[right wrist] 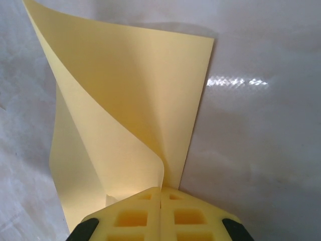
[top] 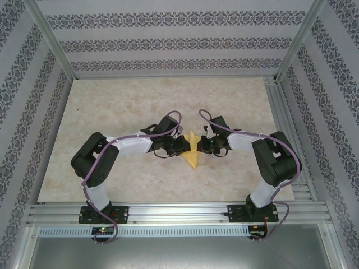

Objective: Fold a paper plane with a square sheet of paper (fold left side to right side)
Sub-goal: Fourth fold the wing at the center of the table.

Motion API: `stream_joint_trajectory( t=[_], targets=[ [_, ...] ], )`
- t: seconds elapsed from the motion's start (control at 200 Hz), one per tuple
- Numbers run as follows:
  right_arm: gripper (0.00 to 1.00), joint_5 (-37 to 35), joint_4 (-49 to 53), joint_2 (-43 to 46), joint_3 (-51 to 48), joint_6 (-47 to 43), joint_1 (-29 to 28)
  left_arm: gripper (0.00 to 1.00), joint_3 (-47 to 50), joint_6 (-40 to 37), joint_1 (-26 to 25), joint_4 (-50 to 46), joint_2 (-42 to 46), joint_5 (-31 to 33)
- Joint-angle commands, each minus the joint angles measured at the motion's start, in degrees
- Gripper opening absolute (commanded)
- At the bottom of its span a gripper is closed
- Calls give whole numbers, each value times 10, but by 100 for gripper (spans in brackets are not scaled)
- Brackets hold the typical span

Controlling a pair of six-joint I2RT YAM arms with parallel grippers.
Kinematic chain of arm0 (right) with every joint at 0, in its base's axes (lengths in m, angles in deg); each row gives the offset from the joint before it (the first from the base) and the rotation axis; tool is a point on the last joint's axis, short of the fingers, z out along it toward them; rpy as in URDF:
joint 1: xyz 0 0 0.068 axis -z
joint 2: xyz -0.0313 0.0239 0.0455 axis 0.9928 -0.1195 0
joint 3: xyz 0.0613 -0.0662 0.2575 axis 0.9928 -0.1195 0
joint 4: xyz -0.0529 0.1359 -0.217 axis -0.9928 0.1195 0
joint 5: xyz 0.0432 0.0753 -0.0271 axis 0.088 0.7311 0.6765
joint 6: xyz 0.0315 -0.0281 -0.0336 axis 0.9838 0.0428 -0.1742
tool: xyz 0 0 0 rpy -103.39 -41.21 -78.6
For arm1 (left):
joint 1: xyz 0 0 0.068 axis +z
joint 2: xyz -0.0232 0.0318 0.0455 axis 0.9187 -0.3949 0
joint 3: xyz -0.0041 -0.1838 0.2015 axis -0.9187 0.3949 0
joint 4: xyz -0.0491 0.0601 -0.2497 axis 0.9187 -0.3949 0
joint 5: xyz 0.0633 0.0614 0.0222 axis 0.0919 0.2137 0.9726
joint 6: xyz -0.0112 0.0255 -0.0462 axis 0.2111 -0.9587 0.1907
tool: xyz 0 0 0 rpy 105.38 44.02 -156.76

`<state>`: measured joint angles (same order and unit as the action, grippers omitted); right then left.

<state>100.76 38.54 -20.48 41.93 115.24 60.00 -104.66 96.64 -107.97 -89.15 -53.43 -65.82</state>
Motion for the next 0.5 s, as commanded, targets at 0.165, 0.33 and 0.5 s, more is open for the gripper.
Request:
stream_joint_trajectory(
  t=[0.165,0.33,0.5],
  targets=[
    [2,-47,31,-18,-5,-13,-5,13,35,77,-45,146,-17,-36],
    [2,-45,32,-19,-2,-15,-5,11,36,83,-53,151,-36,-34],
    [2,-45,33,-19,-2,-15,-5,10,35,84,-54,146,-51,-34]
  ],
)
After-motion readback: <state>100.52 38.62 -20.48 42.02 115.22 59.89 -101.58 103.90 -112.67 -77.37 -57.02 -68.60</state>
